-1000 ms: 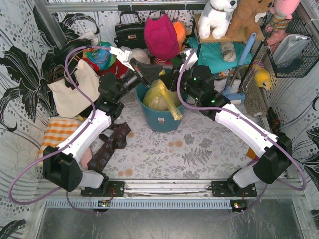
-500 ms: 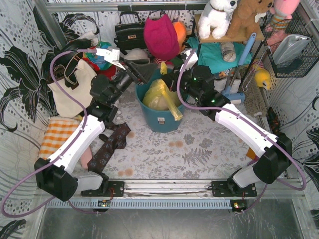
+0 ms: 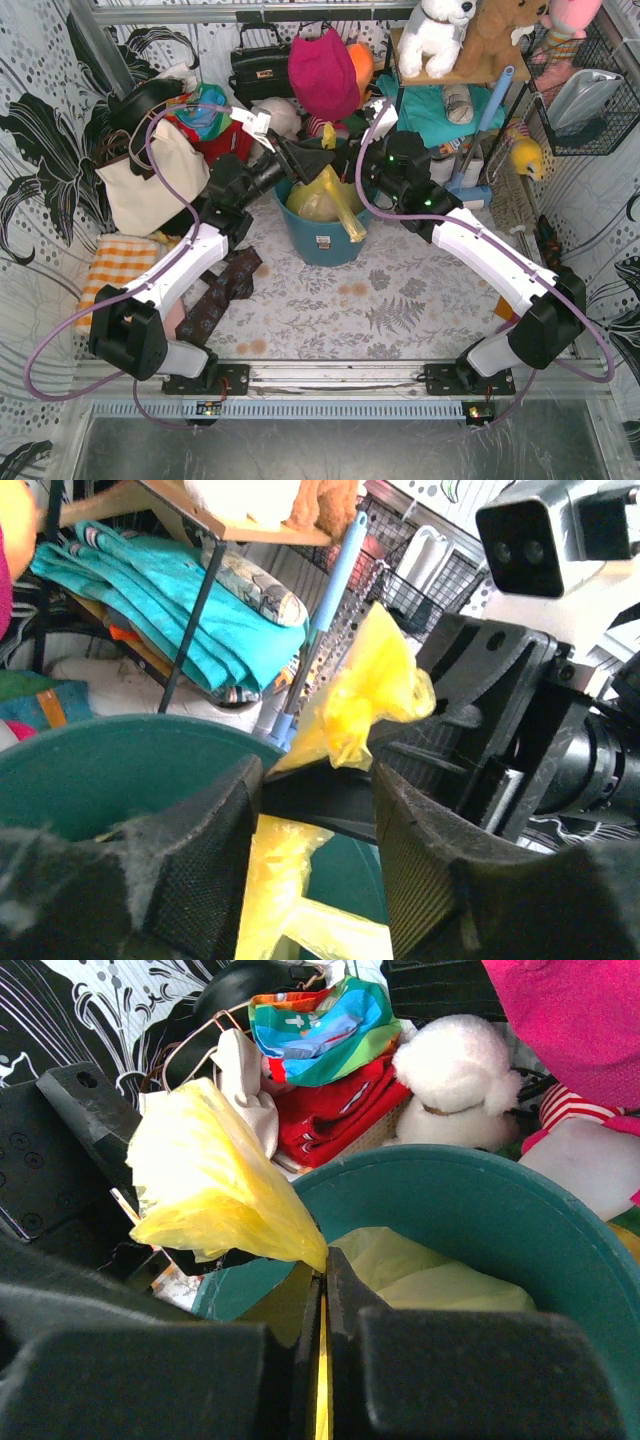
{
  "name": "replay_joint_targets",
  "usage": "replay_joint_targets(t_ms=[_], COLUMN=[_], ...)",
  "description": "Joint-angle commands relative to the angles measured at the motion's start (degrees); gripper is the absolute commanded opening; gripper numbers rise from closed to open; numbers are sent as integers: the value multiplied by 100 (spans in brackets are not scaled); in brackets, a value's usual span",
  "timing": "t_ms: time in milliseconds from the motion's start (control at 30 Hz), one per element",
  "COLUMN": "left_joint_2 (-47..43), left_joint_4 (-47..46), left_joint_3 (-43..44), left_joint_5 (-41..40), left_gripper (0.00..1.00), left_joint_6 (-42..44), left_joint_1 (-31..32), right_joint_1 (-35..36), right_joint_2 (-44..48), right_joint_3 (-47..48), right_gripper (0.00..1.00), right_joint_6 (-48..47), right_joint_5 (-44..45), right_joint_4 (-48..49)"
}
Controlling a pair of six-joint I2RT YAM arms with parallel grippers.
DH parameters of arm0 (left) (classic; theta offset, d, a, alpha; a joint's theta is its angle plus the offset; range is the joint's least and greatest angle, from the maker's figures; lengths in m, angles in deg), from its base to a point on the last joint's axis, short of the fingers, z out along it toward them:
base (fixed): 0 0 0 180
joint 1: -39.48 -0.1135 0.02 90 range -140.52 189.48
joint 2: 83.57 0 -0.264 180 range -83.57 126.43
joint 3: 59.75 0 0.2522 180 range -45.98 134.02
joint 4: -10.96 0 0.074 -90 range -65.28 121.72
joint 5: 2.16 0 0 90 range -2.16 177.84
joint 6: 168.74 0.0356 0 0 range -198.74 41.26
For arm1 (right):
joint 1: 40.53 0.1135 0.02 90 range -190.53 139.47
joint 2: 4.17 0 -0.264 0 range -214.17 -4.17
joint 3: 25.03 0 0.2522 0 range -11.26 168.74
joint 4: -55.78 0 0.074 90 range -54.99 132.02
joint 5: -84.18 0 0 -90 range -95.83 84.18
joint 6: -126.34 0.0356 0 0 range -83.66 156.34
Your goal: Tie the trash bag
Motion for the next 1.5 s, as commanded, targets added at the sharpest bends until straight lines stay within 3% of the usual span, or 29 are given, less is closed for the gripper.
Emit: replay_joint_targets(t_ms=[0,100,333,467,500,567,733,867,1000,1167,1333,1467], left_joint_2=[111,167,266,405,395,286,-193,-513,-544,-249,88,75], left_joint_4=[-767,-636,-361,-76,0,122,1379,1758,1410,1362,236,-365], left_joint_3=[382,694,1346,1664,1689,1624,1540,1134,846,968,767,490], left_joint_5=[264,162,18,12,5,-131,-908,-878,-573,-375,534,655], left_gripper=[50,38,33,4,1,3,51,62,64,62,46,31], left_joint_6=[-199,-115,120,178,210,289,584,108,-591,-882,-1928,-2407], left_joint_1=[26,27,25,27,27,19,23,16,14,11,-279,-487], right_joint_1=[-18,-18,-18,-18,-18,-18,-18,-18,-18,-18,-18,-18], right_joint_2=[198,183,211,265,275,290,256,234,207,206,216,232], right_joint_3=[-29,-81,-334,-396,-397,-370,-243,-163,-108,-67,-54,-71], right_gripper=[0,0,0,0,0,0,0,0,0,0,0,0], right_joint_6=[37,47,189,219,219,213,217,209,209,227,210,218], right_joint_5=[-56,-70,-117,-106,-93,-83,-77,-56,-81,-101,-100,-99], right_joint_4=[181,194,290,306,301,304,270,257,261,264,262,278])
